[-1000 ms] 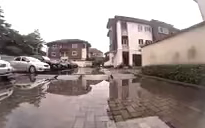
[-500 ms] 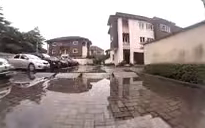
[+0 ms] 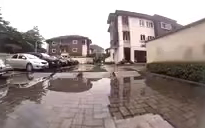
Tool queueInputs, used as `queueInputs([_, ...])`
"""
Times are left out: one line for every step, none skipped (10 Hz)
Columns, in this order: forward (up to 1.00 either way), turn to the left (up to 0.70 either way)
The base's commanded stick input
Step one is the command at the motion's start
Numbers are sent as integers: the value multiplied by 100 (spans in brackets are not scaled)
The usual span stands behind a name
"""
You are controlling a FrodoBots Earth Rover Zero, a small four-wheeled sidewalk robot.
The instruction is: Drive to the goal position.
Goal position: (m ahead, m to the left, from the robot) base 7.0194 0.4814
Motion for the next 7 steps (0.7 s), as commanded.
queueInputs([50,0])
queueInputs([50,0])
queueInputs([50,0])
queueInputs([50,14])
queueInputs([50,49])
queueInputs([50,50])
queueInputs([50,31])
